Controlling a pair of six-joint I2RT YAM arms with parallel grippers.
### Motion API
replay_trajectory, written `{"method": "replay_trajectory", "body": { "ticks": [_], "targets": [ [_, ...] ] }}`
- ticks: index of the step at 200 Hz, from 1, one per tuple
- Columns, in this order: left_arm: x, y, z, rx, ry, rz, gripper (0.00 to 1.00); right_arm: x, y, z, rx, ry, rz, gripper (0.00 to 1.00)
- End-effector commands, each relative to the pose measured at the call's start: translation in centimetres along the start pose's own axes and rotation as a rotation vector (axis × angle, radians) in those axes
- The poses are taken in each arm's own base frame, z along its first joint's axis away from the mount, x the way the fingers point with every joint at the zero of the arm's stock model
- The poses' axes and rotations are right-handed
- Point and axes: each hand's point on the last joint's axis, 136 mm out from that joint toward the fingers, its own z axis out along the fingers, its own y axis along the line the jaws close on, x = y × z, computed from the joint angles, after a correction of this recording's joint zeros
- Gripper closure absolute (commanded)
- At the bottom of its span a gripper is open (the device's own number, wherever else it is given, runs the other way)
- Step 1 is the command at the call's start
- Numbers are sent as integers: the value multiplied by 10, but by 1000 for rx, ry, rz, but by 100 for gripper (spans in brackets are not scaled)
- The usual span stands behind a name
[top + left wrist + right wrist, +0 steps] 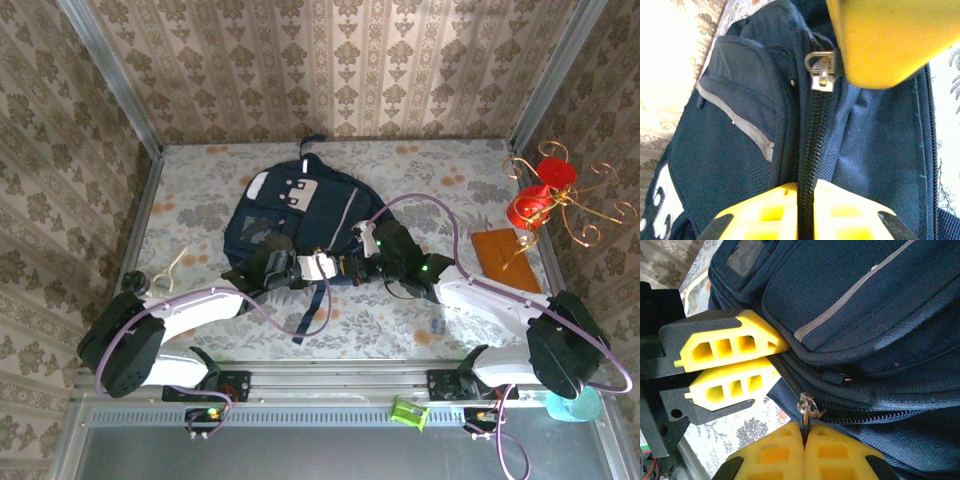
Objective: Pack the student bag
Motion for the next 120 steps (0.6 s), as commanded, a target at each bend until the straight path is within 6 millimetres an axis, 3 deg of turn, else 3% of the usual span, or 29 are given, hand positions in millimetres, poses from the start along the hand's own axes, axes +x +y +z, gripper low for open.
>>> {"method": "replay_trajectory", "body": {
  "ticks": [1, 51, 91, 105, 120],
  "targets": [
    [3, 21, -1, -82, 15, 18, 100, -18, 22, -18, -71, -64, -35, 100],
    [9, 31, -19, -100, -32, -16, 100, 4, -47, -33, 313, 14, -19, 100],
    [24, 39, -35, -138, -26, -38, 100, 3, -80, -50, 540, 35, -20, 100],
    [34, 43, -42, -158, -8, -59, 100, -5, -86, -55, 589, 29, -32, 100],
    [44, 52, -48, -192, 13, -99, 100, -15, -71, -47, 507, 1, -44, 100]
  ]
}}
